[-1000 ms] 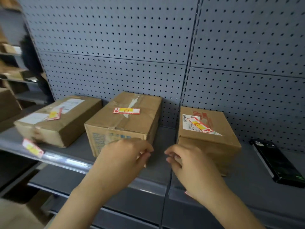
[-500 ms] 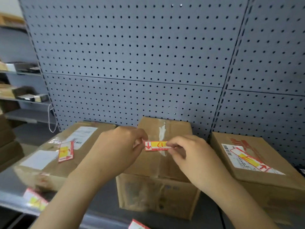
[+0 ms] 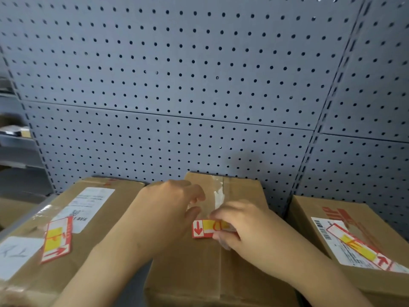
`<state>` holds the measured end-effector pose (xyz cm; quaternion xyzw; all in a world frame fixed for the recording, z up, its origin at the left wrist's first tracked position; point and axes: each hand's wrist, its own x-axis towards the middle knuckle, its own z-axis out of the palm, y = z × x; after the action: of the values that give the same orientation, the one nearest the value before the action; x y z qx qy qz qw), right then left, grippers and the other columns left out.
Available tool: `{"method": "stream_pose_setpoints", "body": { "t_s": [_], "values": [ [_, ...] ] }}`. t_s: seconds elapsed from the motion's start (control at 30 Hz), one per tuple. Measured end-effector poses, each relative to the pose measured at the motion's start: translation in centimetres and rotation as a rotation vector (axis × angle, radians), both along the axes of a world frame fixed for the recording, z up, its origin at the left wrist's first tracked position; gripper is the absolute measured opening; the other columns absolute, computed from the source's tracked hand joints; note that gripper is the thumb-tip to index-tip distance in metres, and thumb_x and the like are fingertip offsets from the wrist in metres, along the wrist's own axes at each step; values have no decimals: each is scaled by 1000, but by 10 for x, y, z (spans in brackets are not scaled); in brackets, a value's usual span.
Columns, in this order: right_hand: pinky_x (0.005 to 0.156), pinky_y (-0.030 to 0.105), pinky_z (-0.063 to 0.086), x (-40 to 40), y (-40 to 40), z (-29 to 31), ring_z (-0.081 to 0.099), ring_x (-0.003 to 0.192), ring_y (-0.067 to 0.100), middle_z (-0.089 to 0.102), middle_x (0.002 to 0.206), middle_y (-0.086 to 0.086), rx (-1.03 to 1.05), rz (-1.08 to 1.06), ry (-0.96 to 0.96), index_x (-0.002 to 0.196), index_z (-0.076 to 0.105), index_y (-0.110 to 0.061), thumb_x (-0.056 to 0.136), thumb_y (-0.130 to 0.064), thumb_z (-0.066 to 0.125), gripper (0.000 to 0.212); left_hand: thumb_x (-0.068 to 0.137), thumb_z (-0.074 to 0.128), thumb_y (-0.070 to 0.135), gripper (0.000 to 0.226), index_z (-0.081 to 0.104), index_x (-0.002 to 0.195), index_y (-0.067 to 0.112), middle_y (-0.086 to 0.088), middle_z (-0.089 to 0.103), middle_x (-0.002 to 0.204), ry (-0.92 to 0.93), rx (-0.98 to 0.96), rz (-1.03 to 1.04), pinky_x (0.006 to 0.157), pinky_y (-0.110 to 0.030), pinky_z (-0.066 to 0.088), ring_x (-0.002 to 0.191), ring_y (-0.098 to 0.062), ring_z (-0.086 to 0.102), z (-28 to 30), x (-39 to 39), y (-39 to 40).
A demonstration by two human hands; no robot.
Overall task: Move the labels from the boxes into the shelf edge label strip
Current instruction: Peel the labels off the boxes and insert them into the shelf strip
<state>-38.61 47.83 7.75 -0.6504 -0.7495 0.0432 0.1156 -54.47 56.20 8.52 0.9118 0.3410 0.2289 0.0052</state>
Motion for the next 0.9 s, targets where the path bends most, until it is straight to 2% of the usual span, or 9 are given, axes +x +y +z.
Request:
{"method": "stream_pose_setpoints", "body": {
  "t_s": [0.1, 0.2, 0.27, 0.37, 0.47, 0.63, 0.7, 0.8, 0.9],
  "values": [
    [88, 29, 43, 2, 4, 2, 47, 108, 11, 56, 113, -8, 53, 59, -85, 115, 59, -24, 100, -37, 35, 31, 86, 59, 36, 21, 62, 107, 35, 15, 66, 100, 7, 88, -4, 70, -19, 35, 90, -11, 62, 0, 3, 7],
    [83, 30, 46, 5, 8, 2, 48, 102, 11, 56, 106, -7, 140, 91, -110, 106, 62, -21, 101, -31, 34, 30, 56, 86, 32, 27, 71, 79, 30, 13, 69, 67, 41, 212, -18, 51, -20, 42, 56, -10, 65, -4, 7, 16],
    [77, 28, 46, 10, 11, 0, 45, 97, 11, 51, 98, -8, 216, 86, -148, 93, 66, -22, 98, -31, 41, 27, 50, 89, 32, 30, 70, 73, 29, 13, 67, 60, 26, 219, -45, 45, -19, 41, 50, -10, 63, -10, 9, 22],
    [69, 24, 42, 17, 11, -2, 43, 84, 8, 48, 82, -9, 275, 38, -147, 85, 65, -26, 94, -34, 41, 27, 54, 85, 36, 25, 70, 73, 31, 14, 65, 59, 30, 230, -84, 45, -18, 37, 49, -9, 62, -14, 12, 24],
    [63, 27, 47, 22, 11, -3, 49, 71, 7, 57, 70, -13, 278, 23, -134, 91, 64, -29, 96, -33, 38, 27, 61, 66, 39, 13, 69, 71, 32, 14, 65, 58, 15, 231, -97, 48, -16, 31, 48, -8, 61, -15, 14, 24],
    [69, 27, 49, 27, 5, -6, 51, 85, 3, 58, 88, -19, 247, -68, 115, 106, 61, -35, 96, -30, 42, 22, 70, 39, 43, 28, 64, 66, 32, 14, 62, 56, 28, 243, -63, 46, -15, 30, 47, -6, 59, -17, 14, 24],
    [70, 30, 51, 27, 4, -8, 57, 85, 4, 63, 91, -18, 247, -106, 231, 105, 61, -35, 94, -32, 44, 21, 71, 38, 42, 28, 64, 66, 32, 14, 62, 56, 30, 258, -63, 44, -16, 31, 46, -6, 58, -16, 14, 23],
    [72, 30, 55, 27, 2, -9, 63, 85, 0, 68, 89, -19, 264, -151, 383, 100, 65, -34, 89, -35, 54, 16, 73, 37, 40, 30, 65, 66, 31, 13, 63, 58, 22, 286, -63, 41, -20, 42, 47, -7, 58, -18, 13, 20],
    [73, 29, 56, 28, 0, -12, 63, 85, -1, 68, 88, -18, 298, -208, 393, 97, 66, -34, 86, -27, 64, 13, 73, 36, 40, 30, 64, 68, 31, 12, 64, 58, 19, 285, -87, 41, -22, 42, 48, -9, 59, -18, 13, 15]
  ]
}}
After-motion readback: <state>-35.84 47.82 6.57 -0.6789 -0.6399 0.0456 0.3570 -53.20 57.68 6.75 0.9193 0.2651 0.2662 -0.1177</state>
